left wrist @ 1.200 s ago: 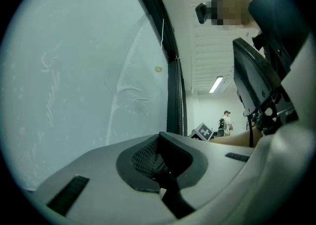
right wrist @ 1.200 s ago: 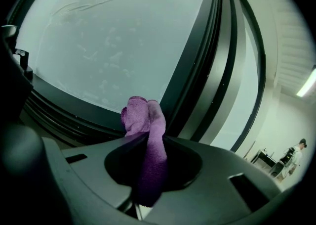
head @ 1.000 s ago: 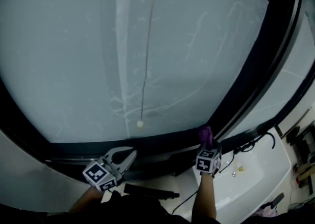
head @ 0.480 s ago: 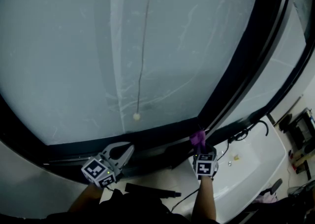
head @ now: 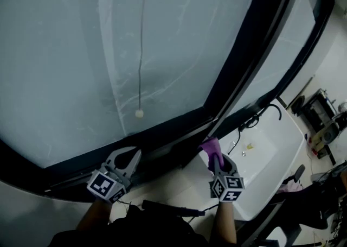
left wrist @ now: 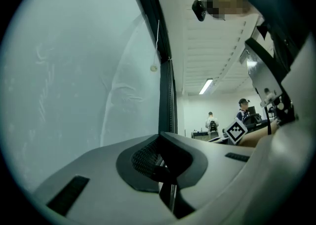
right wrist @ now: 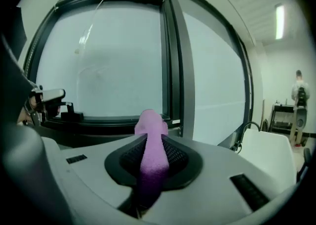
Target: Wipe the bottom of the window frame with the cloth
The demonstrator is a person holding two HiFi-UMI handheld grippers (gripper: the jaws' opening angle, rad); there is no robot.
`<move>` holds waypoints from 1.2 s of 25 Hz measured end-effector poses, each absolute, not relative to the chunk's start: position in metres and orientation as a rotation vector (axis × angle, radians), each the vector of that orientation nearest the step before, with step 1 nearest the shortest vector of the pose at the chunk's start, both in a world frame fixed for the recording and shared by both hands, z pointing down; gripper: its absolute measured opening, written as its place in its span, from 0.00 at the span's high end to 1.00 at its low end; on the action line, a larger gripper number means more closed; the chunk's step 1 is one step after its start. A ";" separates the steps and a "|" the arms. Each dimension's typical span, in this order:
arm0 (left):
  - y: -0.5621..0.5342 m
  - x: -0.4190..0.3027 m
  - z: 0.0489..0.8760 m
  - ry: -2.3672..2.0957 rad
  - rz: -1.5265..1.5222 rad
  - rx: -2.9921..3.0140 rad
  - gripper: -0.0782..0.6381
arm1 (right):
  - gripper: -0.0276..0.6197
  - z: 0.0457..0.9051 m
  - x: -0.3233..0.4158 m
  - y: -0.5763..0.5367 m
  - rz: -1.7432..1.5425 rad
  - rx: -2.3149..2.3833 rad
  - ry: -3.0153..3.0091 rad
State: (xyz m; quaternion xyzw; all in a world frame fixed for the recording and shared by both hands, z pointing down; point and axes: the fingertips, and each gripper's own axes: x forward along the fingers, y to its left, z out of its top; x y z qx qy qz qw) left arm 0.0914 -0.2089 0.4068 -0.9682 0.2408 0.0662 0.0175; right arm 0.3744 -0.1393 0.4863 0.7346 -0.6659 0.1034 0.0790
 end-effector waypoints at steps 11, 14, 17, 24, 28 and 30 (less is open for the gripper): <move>-0.202 0.095 0.411 0.683 0.191 -3.093 0.89 | 0.86 0.428 0.319 -0.084 0.048 2.244 -2.228; -0.190 0.098 0.399 0.657 0.247 -3.099 0.89 | 0.86 0.417 0.315 -0.090 0.005 2.209 -2.292; -0.181 0.103 0.382 0.685 0.276 -3.042 0.89 | 0.86 0.410 0.316 -0.095 -0.028 2.165 -2.334; -0.161 0.110 0.370 0.764 0.343 -2.966 0.89 | 0.86 0.406 0.327 -0.093 -0.048 2.077 -2.424; -0.150 0.115 0.366 0.743 0.350 -2.973 0.89 | 0.86 0.408 0.328 -0.094 -0.044 2.036 -2.470; -0.142 0.118 0.364 0.721 0.355 -2.958 0.89 | 0.86 0.408 0.327 -0.094 -0.051 2.013 -2.488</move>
